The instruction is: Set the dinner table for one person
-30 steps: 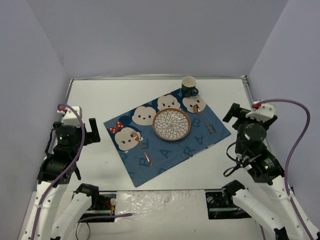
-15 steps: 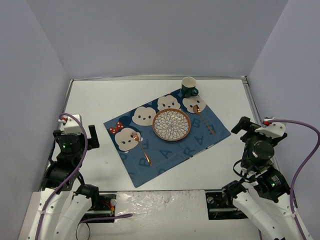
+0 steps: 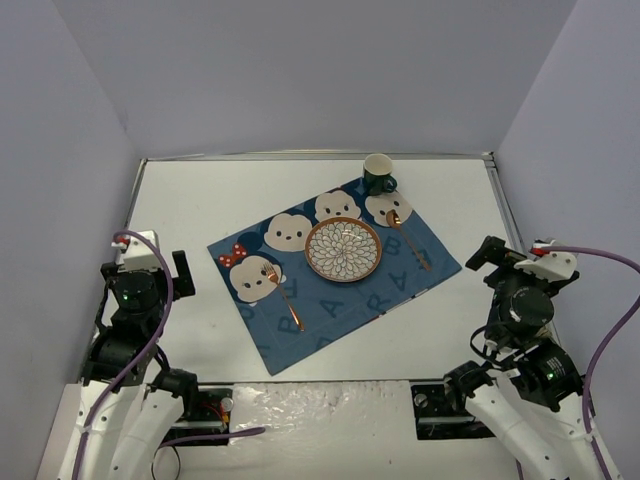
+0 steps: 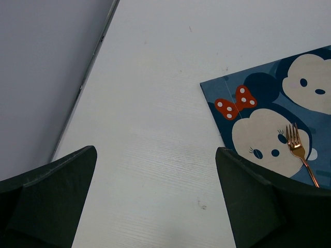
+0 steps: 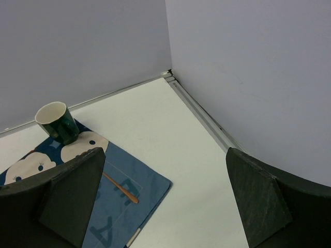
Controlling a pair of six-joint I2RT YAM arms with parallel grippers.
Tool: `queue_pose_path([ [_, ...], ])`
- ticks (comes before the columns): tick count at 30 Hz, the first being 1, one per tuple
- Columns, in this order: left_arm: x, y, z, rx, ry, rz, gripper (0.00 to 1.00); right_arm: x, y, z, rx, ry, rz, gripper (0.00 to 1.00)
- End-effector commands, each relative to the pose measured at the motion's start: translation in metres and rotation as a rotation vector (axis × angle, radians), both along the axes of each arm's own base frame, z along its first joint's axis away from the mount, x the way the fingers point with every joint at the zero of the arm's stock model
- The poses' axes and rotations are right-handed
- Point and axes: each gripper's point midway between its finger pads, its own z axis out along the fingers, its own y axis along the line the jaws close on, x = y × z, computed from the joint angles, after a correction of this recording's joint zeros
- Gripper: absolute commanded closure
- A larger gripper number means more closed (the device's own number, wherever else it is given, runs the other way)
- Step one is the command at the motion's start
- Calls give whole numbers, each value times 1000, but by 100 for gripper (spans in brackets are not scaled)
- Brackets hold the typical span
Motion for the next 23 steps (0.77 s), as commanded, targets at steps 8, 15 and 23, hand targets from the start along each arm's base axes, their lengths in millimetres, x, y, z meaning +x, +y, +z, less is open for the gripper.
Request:
queue_pose_path([
  [8,8,2,20,-4,-71,11,3,-3,-3,19,22,-68,-4,0],
  [15,8,0,20,-11,-71,8,3,-3,-2,19,21,-69,3,0],
  [23,10,-1,19,-15,-65,2,3,-3,-2,20,19,-68,1,0],
])
